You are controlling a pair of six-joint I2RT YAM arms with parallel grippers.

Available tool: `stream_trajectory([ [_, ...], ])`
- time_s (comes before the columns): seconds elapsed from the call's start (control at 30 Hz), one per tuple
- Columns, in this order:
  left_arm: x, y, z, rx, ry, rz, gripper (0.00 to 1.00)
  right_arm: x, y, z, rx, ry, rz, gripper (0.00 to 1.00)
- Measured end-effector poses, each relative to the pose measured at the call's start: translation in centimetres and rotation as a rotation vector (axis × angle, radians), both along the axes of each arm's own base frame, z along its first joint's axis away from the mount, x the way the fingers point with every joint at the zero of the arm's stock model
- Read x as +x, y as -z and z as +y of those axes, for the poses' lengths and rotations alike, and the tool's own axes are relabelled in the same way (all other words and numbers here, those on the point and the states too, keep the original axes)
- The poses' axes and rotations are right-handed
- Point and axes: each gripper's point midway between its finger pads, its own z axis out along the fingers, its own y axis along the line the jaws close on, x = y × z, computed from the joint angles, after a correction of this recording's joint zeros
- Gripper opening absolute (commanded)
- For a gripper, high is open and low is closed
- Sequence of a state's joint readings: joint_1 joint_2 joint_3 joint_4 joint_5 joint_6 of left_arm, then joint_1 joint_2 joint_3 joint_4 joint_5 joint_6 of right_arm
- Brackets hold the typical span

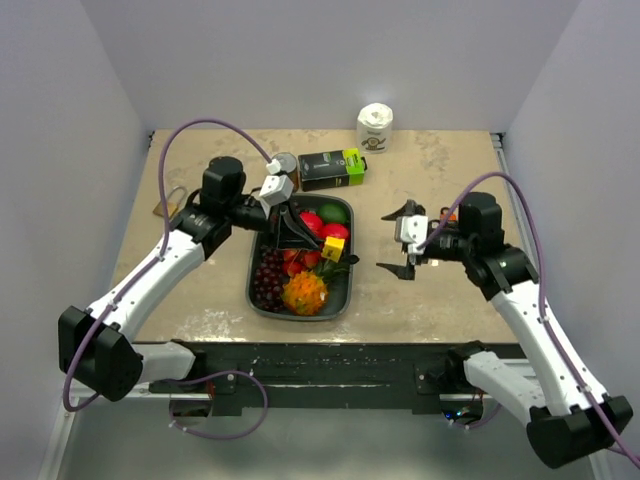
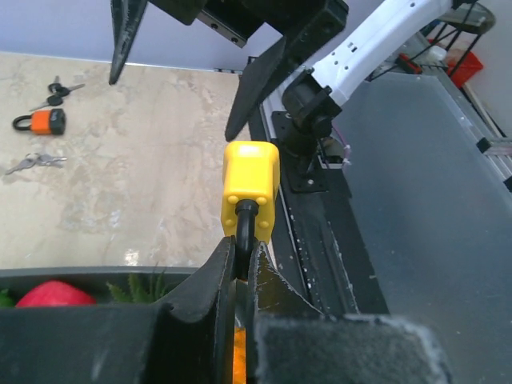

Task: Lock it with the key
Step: Adjust the lock.

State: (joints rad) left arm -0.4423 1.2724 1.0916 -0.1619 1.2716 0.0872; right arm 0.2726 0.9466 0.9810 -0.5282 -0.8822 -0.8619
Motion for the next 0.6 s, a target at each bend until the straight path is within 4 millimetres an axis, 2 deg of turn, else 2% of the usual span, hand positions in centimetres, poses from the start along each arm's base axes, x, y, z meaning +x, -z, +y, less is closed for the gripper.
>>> stream_trajectory([
  [0.13,-1.4,-0.1,-0.6,0.001,0.051,0.013,0.0,-2.9,-0.2,0.9,-0.015,-0.088,-0.079,0.98],
  [0.23,-2.6,-0.2,-1.3,0.005,0.091,0.021,0.0,-4.1,-0.9,1.6,-0.014,-0.141,-0.128,0.97],
  [0.4,-4.0,-0.3,-2.1,0.006,0.14,0.022,0.0,-5.4,-0.9,2.7,-0.016,-0.204,-0.137,0.95],
  [0.6,-4.1,-0.3,-2.5,0.009,0.142,0.02,0.0,-6.6,-1.1,3.2,-0.02,-0.245,-0.129,0.91],
])
